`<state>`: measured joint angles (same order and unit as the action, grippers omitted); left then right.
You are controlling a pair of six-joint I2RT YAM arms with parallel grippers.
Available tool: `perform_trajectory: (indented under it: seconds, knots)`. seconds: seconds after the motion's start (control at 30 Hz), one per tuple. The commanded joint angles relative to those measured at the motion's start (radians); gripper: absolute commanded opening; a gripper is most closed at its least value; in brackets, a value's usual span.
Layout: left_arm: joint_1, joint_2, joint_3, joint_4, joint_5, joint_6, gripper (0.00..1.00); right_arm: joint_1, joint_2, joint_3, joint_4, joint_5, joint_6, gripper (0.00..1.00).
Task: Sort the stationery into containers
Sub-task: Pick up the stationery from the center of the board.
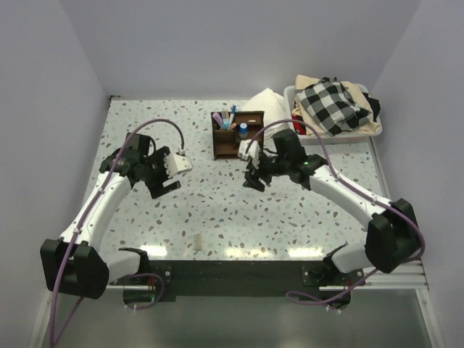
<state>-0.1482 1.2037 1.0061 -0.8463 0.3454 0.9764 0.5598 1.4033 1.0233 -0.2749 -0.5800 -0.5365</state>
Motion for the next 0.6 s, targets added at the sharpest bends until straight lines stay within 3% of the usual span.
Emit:
perform_trajectory:
  seconds: [0.0, 0.17, 0.27, 0.37, 0.43, 0.57]
  knots:
    - [0.068, -0.056, -0.081, 0.102, 0.022, -0.075, 0.89, 0.156, 0.182, 0.208, -0.423, -0.147, -0.455, 0.62]
    - [0.22, -0.015, -0.026, 0.13, 0.184, -0.212, 0.9, 0.287, 0.492, 0.644, -0.813, -0.156, -0.78, 0.56]
    - [0.262, -0.081, -0.085, 0.211, 0.185, -0.332, 0.91, 0.377, 0.621, 0.763, -0.894, -0.101, -0.94, 0.58]
    - [0.265, -0.164, -0.18, 0.349, 0.06, -0.459, 0.92, 0.448, 0.666, 0.775, -0.893, -0.052, -1.075, 0.61]
    - [0.269, -0.184, -0.214, 0.401, -0.1, -0.617, 0.94, 0.477, 0.7, 0.781, -0.924, -0.032, -1.153, 0.62]
    - [0.381, -0.2, -0.27, 0.478, -0.128, -0.79, 0.96, 0.532, 0.738, 0.796, -0.948, -0.037, -1.226, 0.62]
